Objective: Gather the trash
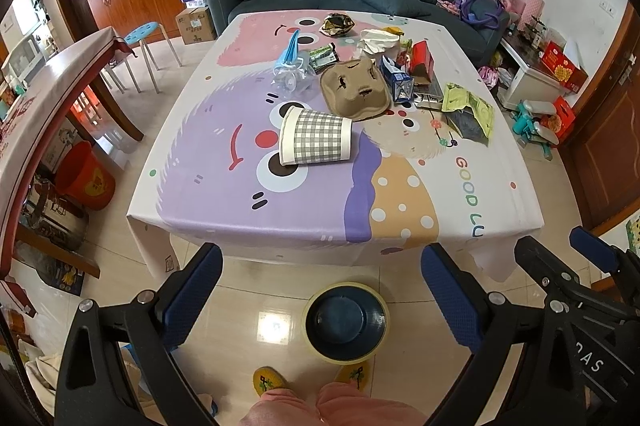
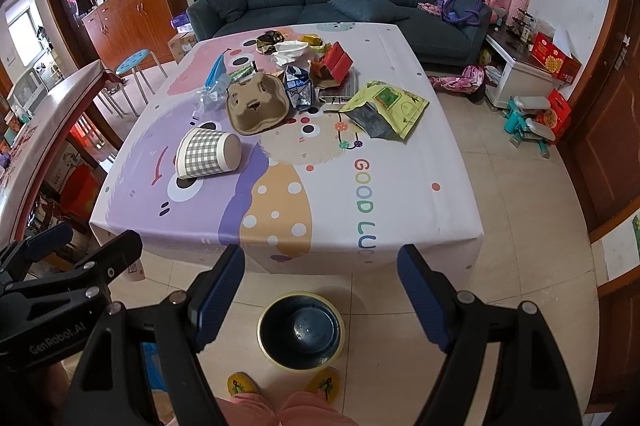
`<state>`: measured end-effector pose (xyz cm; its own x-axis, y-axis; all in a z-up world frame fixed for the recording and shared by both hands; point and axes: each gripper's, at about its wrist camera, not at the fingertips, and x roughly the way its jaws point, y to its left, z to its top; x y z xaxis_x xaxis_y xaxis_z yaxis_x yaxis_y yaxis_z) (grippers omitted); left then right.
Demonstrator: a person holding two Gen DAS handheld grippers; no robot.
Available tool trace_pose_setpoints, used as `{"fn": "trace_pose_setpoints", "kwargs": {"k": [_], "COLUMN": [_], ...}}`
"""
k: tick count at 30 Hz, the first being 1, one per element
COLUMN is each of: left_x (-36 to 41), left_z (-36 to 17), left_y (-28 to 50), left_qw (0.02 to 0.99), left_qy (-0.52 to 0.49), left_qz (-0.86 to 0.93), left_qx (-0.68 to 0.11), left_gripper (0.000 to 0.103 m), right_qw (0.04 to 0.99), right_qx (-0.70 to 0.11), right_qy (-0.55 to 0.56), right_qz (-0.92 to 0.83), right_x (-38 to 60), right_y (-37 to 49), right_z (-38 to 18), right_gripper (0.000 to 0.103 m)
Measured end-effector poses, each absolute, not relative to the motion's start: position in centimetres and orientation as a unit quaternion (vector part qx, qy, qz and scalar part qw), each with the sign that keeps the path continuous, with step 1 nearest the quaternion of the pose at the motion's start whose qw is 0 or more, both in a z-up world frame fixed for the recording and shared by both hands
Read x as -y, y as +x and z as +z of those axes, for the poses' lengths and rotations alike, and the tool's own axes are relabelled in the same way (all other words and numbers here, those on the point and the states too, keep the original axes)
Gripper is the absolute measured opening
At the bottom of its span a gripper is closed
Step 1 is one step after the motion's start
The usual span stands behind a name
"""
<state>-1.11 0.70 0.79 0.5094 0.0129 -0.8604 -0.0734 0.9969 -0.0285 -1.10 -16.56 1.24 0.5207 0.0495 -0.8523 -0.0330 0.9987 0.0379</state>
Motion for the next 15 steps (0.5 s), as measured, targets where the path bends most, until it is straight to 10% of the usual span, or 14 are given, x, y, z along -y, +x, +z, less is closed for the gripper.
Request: {"fn": "trace_pose_setpoints", "kwargs": {"k": [15], "left_x": [-0.87], "left_z": [0.61], "left_y": [-1.53], "left_qw": [0.869], "left_qy": [-0.029], "left_qz": [0.028], "left_qx": [-0.493], "left_gripper": [0.098], "right_qw": [0.873], "right_qx": [-0.488], "right_qy": [0.01], "right_qz": [0.029], "right_x": [16.67], "right_y": [-1.27], "right_z": [1.51], "right_gripper": [0.079]}}
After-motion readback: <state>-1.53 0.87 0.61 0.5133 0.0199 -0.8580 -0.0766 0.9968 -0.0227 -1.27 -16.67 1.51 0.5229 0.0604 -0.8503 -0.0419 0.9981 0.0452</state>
